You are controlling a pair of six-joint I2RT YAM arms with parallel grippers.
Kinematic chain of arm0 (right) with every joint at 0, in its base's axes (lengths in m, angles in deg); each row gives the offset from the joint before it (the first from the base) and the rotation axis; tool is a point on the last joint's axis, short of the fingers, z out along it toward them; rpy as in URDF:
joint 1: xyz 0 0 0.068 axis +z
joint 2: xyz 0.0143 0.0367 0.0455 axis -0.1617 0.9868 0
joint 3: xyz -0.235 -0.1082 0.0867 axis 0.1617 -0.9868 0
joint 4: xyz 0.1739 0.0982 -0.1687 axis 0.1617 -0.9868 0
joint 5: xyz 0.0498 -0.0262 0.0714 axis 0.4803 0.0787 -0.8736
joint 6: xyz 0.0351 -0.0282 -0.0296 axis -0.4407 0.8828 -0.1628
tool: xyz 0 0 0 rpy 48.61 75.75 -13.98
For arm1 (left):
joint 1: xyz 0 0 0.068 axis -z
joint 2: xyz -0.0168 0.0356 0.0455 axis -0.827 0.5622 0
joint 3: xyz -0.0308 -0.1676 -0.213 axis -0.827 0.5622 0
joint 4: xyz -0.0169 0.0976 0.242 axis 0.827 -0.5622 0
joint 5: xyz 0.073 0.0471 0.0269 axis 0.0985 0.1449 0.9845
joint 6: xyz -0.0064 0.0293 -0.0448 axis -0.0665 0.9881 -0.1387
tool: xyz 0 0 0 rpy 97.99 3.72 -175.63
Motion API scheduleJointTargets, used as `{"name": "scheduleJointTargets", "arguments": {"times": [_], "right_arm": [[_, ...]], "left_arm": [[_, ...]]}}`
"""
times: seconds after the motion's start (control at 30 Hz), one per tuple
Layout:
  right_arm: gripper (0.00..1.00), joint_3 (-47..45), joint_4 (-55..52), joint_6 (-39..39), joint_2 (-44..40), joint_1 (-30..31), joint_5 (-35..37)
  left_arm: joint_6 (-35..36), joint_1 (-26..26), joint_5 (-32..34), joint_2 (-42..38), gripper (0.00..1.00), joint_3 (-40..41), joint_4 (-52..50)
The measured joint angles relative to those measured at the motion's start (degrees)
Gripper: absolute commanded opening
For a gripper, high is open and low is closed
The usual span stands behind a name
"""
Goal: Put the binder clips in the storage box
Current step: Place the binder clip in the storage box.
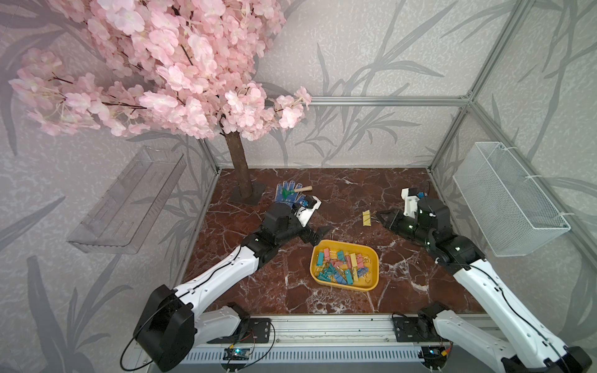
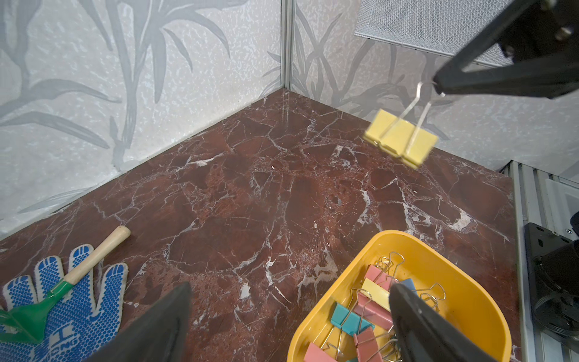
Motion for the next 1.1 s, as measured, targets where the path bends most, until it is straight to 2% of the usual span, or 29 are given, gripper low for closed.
{"name": "scheduleJointTargets", "arguments": {"times": [0.17, 0.33, 0.5, 0.67, 0.9, 0.97, 1.03, 1.07, 1.1], "right_arm": [[0.00, -1.27, -6.45, -2.25, -1.11, 11.98, 6.32], [0.00, -1.33, -8.68, -2.36, 5.42, 20.24, 11.47], [0.00, -2.32, -8.66, -1.68, 12.02, 22.40, 14.40], [0.00, -5.14, -6.73, -1.77, 15.13, 22.64, 14.64], [0.25, -6.36, -4.68, -2.01, 16.74, 22.75, 14.51], [0.29, -6.05, -5.11, -1.62, 15.96, 22.75, 15.58], [0.40, -4.98, -6.34, -0.13, 14.62, 22.75, 17.79], [0.42, -4.35, -6.71, 1.05, 13.75, 22.73, 19.32], [0.55, -3.69, -6.95, 2.21, 12.48, 22.71, 21.33]], "left_arm": [[0.02, 0.00, -0.02, -0.76, 1.00, 0.22, 0.63], [0.28, 0.00, -0.90, -1.27, 1.00, 1.20, 1.33], [0.66, 0.00, -1.53, -1.86, 1.00, 2.03, 1.92], [0.94, 0.00, -1.57, -2.21, 1.00, 2.16, 2.60], [1.07, 0.00, -0.90, -2.16, 1.00, 2.16, 2.58], [1.20, 0.00, -0.48, -1.95, 1.00, 2.16, 2.34], [1.42, 0.00, 0.02, -1.64, 1.00, 2.16, 2.03], [1.49, 0.00, 0.22, -1.55, 1.00, 2.16, 1.92], [1.53, 0.00, 0.63, -1.55, 1.00, 2.16, 1.75]]}}
